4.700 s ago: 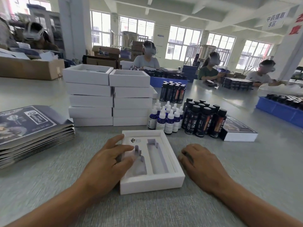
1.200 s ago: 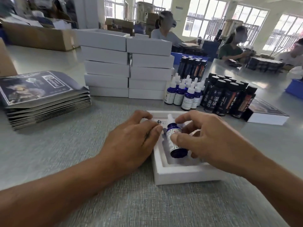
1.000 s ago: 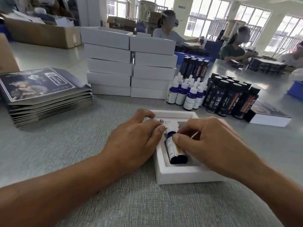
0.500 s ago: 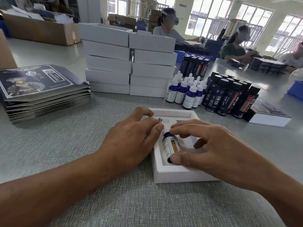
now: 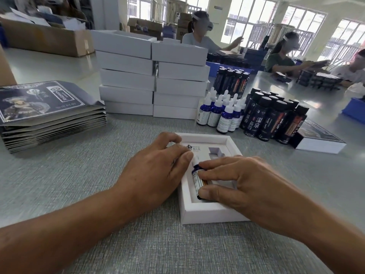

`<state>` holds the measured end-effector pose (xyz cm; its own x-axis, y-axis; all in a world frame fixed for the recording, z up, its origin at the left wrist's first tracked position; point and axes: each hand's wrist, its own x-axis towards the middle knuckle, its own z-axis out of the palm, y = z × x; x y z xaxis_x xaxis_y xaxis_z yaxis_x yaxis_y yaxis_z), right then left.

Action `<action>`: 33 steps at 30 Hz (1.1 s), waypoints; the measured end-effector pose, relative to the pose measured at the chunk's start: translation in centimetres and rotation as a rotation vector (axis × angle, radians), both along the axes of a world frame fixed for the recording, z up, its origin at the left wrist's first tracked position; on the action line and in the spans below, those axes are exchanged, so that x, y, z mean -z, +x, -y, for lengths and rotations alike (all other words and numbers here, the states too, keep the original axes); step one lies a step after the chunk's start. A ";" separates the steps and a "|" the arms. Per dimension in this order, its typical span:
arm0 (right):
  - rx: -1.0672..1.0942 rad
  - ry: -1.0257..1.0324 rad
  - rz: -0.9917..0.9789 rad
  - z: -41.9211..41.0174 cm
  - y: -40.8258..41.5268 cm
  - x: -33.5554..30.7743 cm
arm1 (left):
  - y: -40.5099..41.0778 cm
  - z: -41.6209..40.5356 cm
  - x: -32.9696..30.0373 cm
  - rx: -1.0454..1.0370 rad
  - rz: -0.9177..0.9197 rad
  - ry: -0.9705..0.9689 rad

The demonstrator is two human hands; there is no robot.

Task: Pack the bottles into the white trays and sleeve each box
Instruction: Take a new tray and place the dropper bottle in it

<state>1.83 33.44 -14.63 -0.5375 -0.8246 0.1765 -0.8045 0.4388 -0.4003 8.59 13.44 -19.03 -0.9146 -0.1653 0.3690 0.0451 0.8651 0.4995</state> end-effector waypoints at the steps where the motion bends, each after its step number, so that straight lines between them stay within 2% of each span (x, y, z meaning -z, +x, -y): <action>1: -0.003 0.003 -0.018 0.0 0.1 0.1 | 0.0 0.1 0.0 0.003 -0.011 -0.006; 6: -0.060 0.025 -0.100 -0.1 0.7 0.5 | 0.7 0.1 0.1 0.137 -0.104 0.035; 9: -0.015 -0.081 -0.054 -1.0 0.1 0.2 | 0.6 0.2 0.6 0.236 -0.094 0.045; 12: 0.209 -0.266 -0.058 -2.4 -2.2 -0.3 | 0.0 0.5 0.8 0.256 -0.112 0.042; 15: 0.437 -0.363 -0.018 -4.0 -5.7 -0.3 | -0.6 0.5 1.2 0.271 -0.167 0.026; 19: 0.828 -0.522 0.127 -7.1 -12.0 -0.6 | -1.2 0.9 1.9 0.291 -0.226 -0.005; 22: 1.019 -0.606 0.058 -9.0 -16.7 -1.6 | -1.6 1.2 2.4 0.303 -0.255 -0.014; 29: 1.010 -0.578 0.208 -8.9 -22.1 -2.2 | -1.8 1.4 2.4 0.323 -0.258 -0.026; 33: 1.005 -0.596 0.196 -8.6 -22.5 -1.7 | -1.8 1.2 2.3 0.328 -0.271 -0.014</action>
<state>-20.71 42.08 -12.93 -0.9579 0.1680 0.2327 -0.1075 0.5418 -0.8336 6.78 12.20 -21.36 -0.7877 0.1253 0.6032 0.4471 0.7899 0.4198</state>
